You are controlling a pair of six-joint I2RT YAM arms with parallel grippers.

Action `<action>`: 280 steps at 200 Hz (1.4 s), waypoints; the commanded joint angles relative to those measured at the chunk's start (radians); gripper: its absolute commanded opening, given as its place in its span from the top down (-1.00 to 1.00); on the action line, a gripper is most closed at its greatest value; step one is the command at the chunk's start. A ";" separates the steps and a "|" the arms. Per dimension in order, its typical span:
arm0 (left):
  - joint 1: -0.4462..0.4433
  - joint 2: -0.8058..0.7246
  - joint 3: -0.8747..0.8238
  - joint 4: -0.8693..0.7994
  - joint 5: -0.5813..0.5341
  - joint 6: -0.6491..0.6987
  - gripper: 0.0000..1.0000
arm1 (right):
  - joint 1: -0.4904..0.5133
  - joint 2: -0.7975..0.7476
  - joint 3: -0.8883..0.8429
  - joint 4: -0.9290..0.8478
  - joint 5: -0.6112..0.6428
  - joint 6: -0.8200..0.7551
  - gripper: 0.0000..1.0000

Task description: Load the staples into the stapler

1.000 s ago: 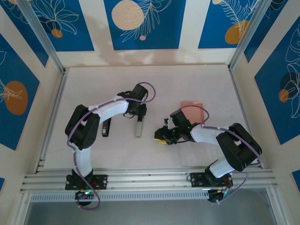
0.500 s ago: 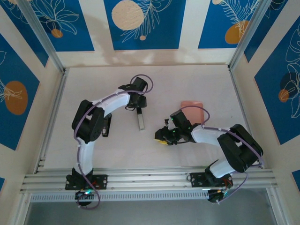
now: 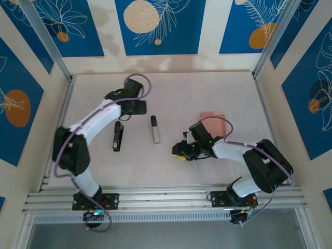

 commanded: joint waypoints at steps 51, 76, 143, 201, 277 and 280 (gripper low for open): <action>0.211 -0.129 -0.291 -0.034 0.088 0.065 -0.40 | 0.019 0.047 0.063 -0.040 -0.010 -0.042 0.10; 0.231 -0.092 -0.342 0.009 0.110 0.059 -0.40 | 0.028 0.048 0.067 -0.047 -0.002 -0.042 0.10; 0.239 0.001 -0.398 0.097 0.136 0.049 -0.14 | 0.040 0.042 0.069 -0.058 0.010 -0.036 0.09; 0.240 0.005 -0.406 0.116 0.151 0.037 0.34 | 0.040 0.036 0.070 -0.062 0.015 -0.038 0.09; 0.190 -0.103 -0.363 0.071 0.221 -0.046 0.70 | 0.040 0.028 0.076 -0.058 0.024 -0.037 0.09; 0.184 -0.106 -0.360 0.071 0.221 -0.050 0.70 | 0.040 0.028 0.076 -0.058 0.025 -0.037 0.09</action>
